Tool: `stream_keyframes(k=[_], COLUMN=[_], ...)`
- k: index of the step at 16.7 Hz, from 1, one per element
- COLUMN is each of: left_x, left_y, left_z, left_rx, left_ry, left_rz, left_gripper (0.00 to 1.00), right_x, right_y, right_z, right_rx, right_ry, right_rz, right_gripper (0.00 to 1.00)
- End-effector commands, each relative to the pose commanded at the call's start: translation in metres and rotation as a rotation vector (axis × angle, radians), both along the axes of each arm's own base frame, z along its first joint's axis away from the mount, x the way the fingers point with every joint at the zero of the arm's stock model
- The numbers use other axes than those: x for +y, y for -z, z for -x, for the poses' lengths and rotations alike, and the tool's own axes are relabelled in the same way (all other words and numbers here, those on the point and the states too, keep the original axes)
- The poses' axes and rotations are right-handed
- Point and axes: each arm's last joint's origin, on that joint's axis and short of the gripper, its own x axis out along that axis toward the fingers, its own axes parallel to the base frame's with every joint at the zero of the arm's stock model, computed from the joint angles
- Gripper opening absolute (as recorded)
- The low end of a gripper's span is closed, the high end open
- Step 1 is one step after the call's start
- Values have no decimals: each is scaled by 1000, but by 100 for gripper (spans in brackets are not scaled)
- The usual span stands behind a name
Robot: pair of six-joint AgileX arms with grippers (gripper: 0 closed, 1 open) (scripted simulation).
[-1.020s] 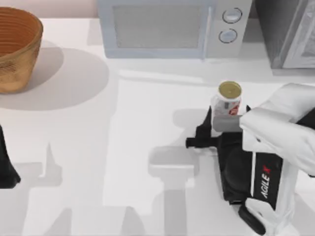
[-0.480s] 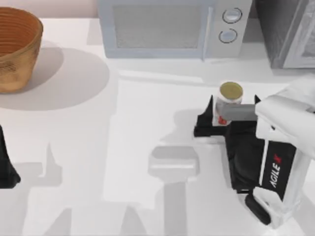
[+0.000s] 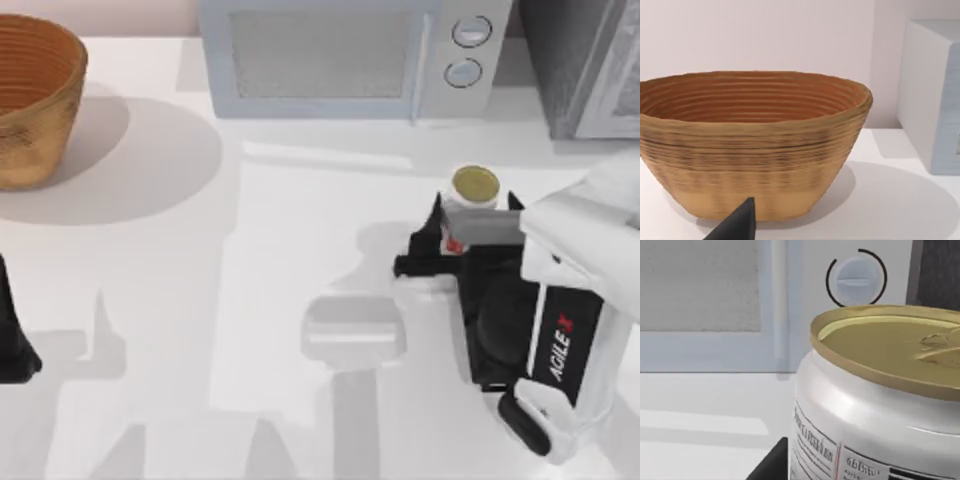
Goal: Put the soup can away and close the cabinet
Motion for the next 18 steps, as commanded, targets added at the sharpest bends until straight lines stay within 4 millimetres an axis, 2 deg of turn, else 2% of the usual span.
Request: stream_keyframes(k=[8, 18], left_x=[0, 0], left_y=[0, 0], left_z=[0, 0], left_rx=[0, 0], left_ry=[0, 0], left_rz=[0, 0], left_gripper=[100, 100], right_x=[0, 1], right_y=[0, 0], right_z=[0, 0], right_rx=[0, 1], right_ry=[0, -3], right_rz=[0, -1], right_gripper=[2, 0])
